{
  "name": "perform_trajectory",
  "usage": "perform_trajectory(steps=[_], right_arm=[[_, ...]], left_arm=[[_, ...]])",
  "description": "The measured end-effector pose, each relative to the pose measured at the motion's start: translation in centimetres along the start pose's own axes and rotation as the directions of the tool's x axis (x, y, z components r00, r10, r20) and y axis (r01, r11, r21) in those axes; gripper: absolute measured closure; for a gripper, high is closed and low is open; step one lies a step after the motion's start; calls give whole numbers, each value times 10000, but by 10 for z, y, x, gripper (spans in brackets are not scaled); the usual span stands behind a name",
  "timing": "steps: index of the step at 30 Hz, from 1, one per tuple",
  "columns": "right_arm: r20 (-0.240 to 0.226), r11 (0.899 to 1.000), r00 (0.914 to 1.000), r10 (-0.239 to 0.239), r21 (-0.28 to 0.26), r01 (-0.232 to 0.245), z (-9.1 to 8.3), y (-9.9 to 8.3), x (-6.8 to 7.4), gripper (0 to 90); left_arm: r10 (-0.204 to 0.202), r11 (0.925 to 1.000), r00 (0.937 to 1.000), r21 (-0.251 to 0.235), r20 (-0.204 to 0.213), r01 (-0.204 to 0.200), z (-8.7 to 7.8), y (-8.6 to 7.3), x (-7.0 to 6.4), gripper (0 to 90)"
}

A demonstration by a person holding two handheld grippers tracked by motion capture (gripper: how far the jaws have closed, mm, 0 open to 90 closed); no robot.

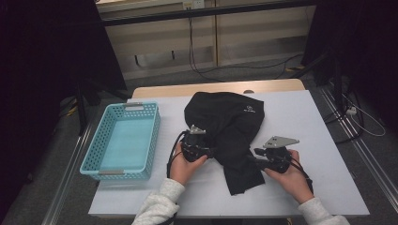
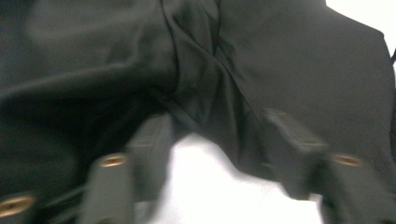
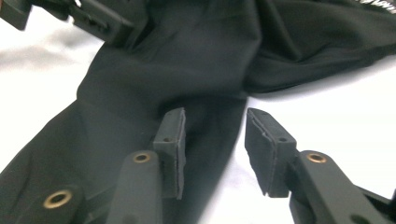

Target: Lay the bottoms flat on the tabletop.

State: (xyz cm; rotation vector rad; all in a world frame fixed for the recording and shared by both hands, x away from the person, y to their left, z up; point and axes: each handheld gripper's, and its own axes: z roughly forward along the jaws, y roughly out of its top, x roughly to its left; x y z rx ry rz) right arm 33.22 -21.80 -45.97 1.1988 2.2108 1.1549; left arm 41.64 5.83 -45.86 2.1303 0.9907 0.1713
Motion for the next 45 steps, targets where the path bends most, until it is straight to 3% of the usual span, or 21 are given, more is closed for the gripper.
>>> perform_trajectory(steps=[5,6,8,11,12,13,16,20,28,29,30,33,34,41,42,45], right_arm=[[222,9997,9996,175,-173,-171,-5,0,-5,561],[232,9996,9994,241,-155,-237,-5,-1,-7,562],[237,9996,9994,262,-96,-260,-5,-3,-8,564],[197,9997,9995,264,-1,-264,-4,-4,-9,590],[146,9997,9996,241,75,-243,-3,-5,-9,591],[146,9997,9996,241,75,-243,-3,-5,-9,591],[121,9997,9997,231,113,-232,-2,-5,-8,594],[28,9998,9998,175,98,-175,2,-2,-2,589],[-213,9981,9997,-145,594,157,18,-1,10,591],[-146,9980,9997,-186,593,195,19,-1,11,607],[-435,9977,9987,-257,620,284,19,0,13,856],[-778,9970,9960,-428,610,476,19,-1,15,899],[-771,9959,9952,-596,628,645,15,1,15,900],[-531,9984,9974,-489,254,503,-13,4,3,900],[-633,9978,9961,-618,202,632,-22,5,2,900],[-973,9960,9918,-830,238,857,-23,3,6,865]], left_arm=[[-220,9998,9995,-24,247,220,3,1,-1,767],[-343,9994,9984,19,455,342,5,1,-1,812],[-508,9987,9979,16,405,507,3,2,0,881],[-685,9976,9969,34,382,685,-2,4,2,889],[-906,9954,9952,-280,364,916,-12,7,8,890],[-906,9954,9952,-280,364,916,-12,7,8,890],[-1173,9918,9929,-495,193,1181,-30,10,23,890],[-1467,9872,9892,-627,37,1467,-38,7,37,890],[-1280,9909,9917,-441,-122,1273,-35,5,38,889],[-1274,9909,9918,-452,-143,1266,-35,5,38,889],[-1275,9909,9917,-456,-142,1267,-34,5,38,888],[-1298,9904,9915,-481,-62,1294,-35,5,37,888],[-1244,9912,9922,-467,-14,1242,-35,5,35,888],[-1146,9927,9933,-359,150,1150,-32,5,29,888],[-1116,9932,9936,-310,173,1121,-31,5,29,888],[-966,9952,9953,-145,90,967,-29,5,29,888]])
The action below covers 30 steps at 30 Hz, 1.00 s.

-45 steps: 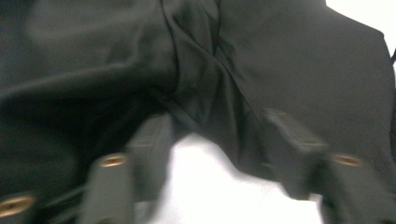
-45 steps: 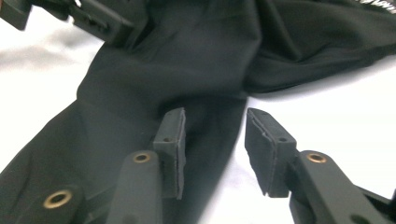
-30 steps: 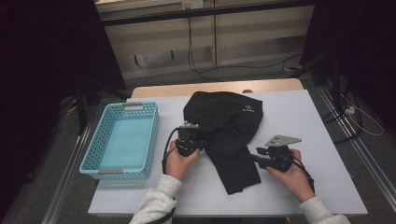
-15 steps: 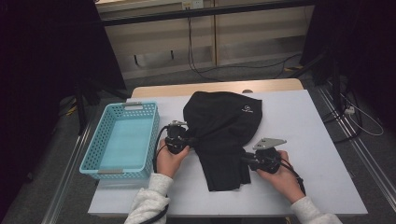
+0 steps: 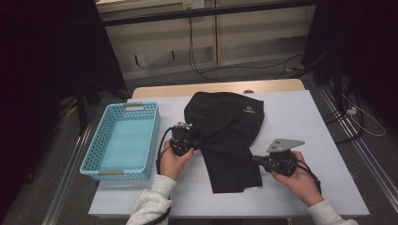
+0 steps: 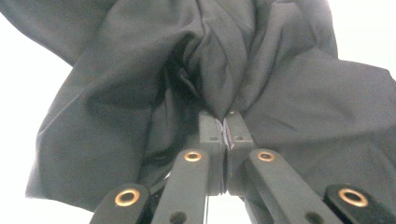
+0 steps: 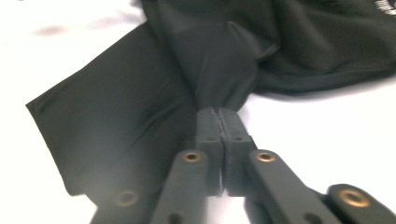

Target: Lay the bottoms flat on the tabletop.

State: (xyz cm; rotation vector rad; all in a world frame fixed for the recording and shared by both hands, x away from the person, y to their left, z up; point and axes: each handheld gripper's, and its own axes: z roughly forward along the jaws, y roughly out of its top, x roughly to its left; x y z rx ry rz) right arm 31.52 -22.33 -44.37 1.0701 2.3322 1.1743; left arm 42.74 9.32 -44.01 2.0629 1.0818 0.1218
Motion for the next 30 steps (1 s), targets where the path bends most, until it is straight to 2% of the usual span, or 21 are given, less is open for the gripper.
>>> perform_trajectory(steps=[2,3,5,6,7,9,11,12,13,15,19,21,22,23,24,25,27,28,30], right_arm=[[-30,10000,10000,-39,38,39,5,-2,5,821],[223,10000,9998,15,74,-16,9,-2,5,749],[298,10000,9995,90,17,-91,10,-1,4,748],[321,9996,9991,264,-70,-262,10,-1,1,720],[696,9965,9950,712,-476,-680,7,-1,-6,687],[801,9960,9936,798,-459,-763,7,-1,-10,681],[1176,9929,9862,1163,-376,-1126,10,-4,-19,648],[1212,9927,9853,1203,-269,-1179,13,-6,-20,624],[1212,9927,9853,1203,-269,-1179,13,-6,-20,624],[865,9934,9898,1131,104,-1144,28,-7,-14,604],[534,9956,9946,887,268,-902,39,-4,-4,559],[537,9962,9953,803,305,-820,44,-1,3,520],[537,9962,9953,803,305,-820,44,-1,3,520],[580,9969,9959,700,311,-719,45,0,5,525],[675,9981,9966,466,369,-491,45,0,7,548],[368,9985,9985,405,341,-418,46,1,11,611],[342,9988,9989,323,351,-335,47,1,14,618],[340,9992,9993,183,354,-195,48,1,16,666],[-87,9993,9997,227,289,-224,49,1,18,790]], left_arm=[[-182,9998,9998,-94,-62,181,0,0,1,888],[-212,9997,9997,-80,-113,211,-1,0,3,888],[-296,9995,9994,-82,-195,294,-4,1,6,888],[-340,9993,9989,-141,-312,336,-6,1,8,888],[-436,9990,9985,-149,-334,431,-8,1,11,888],[-531,9984,9979,-228,-374,523,-10,1,15,888],[-692,9973,9966,-297,-458,679,-12,0,21,887],[-692,9973,9966,-297,-458,679,-12,0,21,887],[-703,9973,9965,-267,-461,691,-12,-1,22,887],[-664,9975,9970,-262,-397,654,-11,-2,21,878],[-508,9985,9982,-216,-316,501,-9,-2,18,860],[-482,9986,9985,-238,-279,475,-8,-2,16,795],[-449,9987,9987,-236,-228,444,-7,-3,15,795],[-424,9989,9989,-213,-209,419,-7,-3,14,756],[-396,9990,9990,-203,-224,392,-7,-3,13,739],[-344,9993,9992,-159,-225,341,-6,-3,12,689],[-234,9997,9996,-93,-181,232,-5,-3,10,682],[-203,9998,9997,-71,-109,202,-4,-3,8,679],[-83,9999,9999,-116,-110,81,-3,-3,6,636]])
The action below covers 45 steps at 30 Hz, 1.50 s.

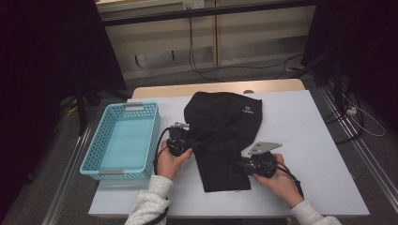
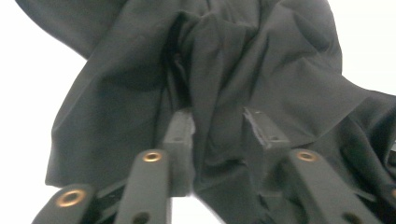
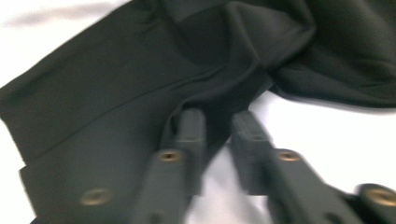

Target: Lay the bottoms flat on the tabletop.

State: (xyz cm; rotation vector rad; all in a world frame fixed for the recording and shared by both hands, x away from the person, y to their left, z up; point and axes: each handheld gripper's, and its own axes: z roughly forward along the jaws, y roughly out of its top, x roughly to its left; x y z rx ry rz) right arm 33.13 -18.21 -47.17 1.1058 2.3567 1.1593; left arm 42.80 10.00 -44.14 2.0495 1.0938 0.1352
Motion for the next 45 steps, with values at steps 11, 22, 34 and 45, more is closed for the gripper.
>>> perform_trajectory(steps=[11,22,34,45], right_arm=[[-237,9998,9996,-143,163,147,-20,-5,-11,900],[555,9985,9972,506,-230,-494,-37,-2,-36,793],[1429,9918,9816,1264,-345,-1227,12,22,-53,577],[1395,9987,9895,369,292,-413,15,24,-57,900]], left_arm=[[405,9992,9992,37,-7,-405,-1,0,-8,410],[517,9986,9986,142,-58,-516,0,-2,-10,385],[530,9983,9986,249,-12,-529,-4,-6,-9,373],[594,9980,9982,203,63,-595,-4,-5,-11,371]])
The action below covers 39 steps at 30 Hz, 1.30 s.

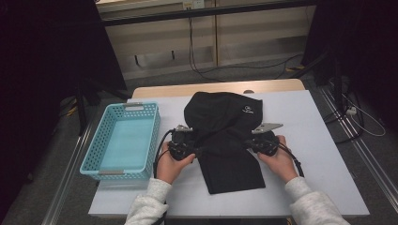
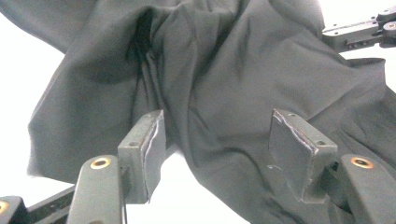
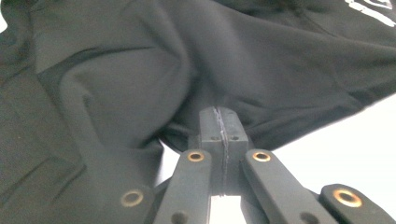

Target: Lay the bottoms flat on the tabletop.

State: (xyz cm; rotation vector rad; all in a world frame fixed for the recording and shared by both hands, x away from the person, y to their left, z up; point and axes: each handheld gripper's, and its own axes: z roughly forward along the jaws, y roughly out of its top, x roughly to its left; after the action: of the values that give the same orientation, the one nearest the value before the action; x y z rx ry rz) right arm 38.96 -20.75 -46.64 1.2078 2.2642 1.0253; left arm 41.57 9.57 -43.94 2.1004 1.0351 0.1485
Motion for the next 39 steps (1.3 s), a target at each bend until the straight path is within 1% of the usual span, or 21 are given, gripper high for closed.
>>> perform_trajectory(steps=[3,5,6,7,8,11,13,14,15,17,18,19,21,23,25,29,32,34,37,38,39], right_arm=[[124,9995,9996,271,-147,-269,-5,-2,-7,900],[217,9982,9984,526,-285,-519,-11,-4,-15,900],[416,9981,9976,558,-302,-545,-16,-5,-23,900],[460,9976,9970,618,-326,-603,-19,-6,-27,900],[460,9976,9970,618,-326,-603,-19,-6,-27,900],[910,9951,9920,872,-544,-825,-24,-8,-41,900],[1241,9933,9866,1062,-582,-996,-26,-8,-52,900],[1520,9914,9814,1170,-755,-1065,-27,-8,-62,900],[1520,9914,9814,1170,-755,-1065,-27,-8,-62,900],[1780,9892,9752,1316,-881,-1174,-26,-8,-69,900],[1660,9886,9762,1398,-798,-1280,-25,-9,-71,900],[1486,9884,9786,1425,-741,-1327,-23,-10,-72,894],[1676,9922,9781,1232,-414,-1179,-22,-12,-68,840],[1674,9907,9770,1318,-551,-1242,-24,-16,-64,763],[1667,9902,9772,1315,-683,-1216,-29,-19,-59,745],[1606,9946,9827,920,-626,-829,-38,-25,-44,654],[1570,9949,9842,820,-704,-717,-45,-31,-34,599],[1593,9956,9847,714,-713,-606,-49,-36,-28,584],[1622,9935,9836,791,-943,-644,-55,-40,-25,538],[1628,9908,9817,989,-1072,-820,-57,-41,-23,493],[1628,9908,9817,989,-1072,-820,-57,-41,-23,493]], left_arm=[[22,10000,10000,-15,6,-22,0,0,-1,371],[74,9999,10000,88,33,-74,2,0,-1,367],[77,9999,10000,131,38,-78,3,-1,-2,358],[96,9999,9999,139,57,-97,3,-1,-3,350],[136,9997,9999,197,74,-138,3,0,-4,350],[214,9996,9997,182,134,-216,2,1,-6,331],[239,9996,9996,149,143,-241,2,1,-8,313],[249,9996,9996,158,145,-252,2,1,-9,301],[294,9994,9994,186,183,-298,3,1,-9,301],[276,9994,9993,212,262,-281,5,0,-11,297],[320,9990,9991,294,277,-328,6,0,-11,292],[366,9987,9987,355,343,-378,6,0,-12,290],[350,9987,9988,367,330,-362,7,-1,-13,289],[375,9984,9987,416,339,-389,8,-2,-13,288],[408,9980,9986,464,346,-424,9,-3,-14,290],[539,9972,9977,503,405,-559,10,-5,-19,303],[572,9971,9976,482,399,-591,12,-5,-23,327],[645,9965,9962,488,584,-674,13,-5,-26,340],[790,9951,9949,541,630,-825,15,-6,-32,357],[877,9941,9939,588,663,-916,16,-6,-34,371],[920,9936,9934,594,685,-962,17,-7,-36,371]])
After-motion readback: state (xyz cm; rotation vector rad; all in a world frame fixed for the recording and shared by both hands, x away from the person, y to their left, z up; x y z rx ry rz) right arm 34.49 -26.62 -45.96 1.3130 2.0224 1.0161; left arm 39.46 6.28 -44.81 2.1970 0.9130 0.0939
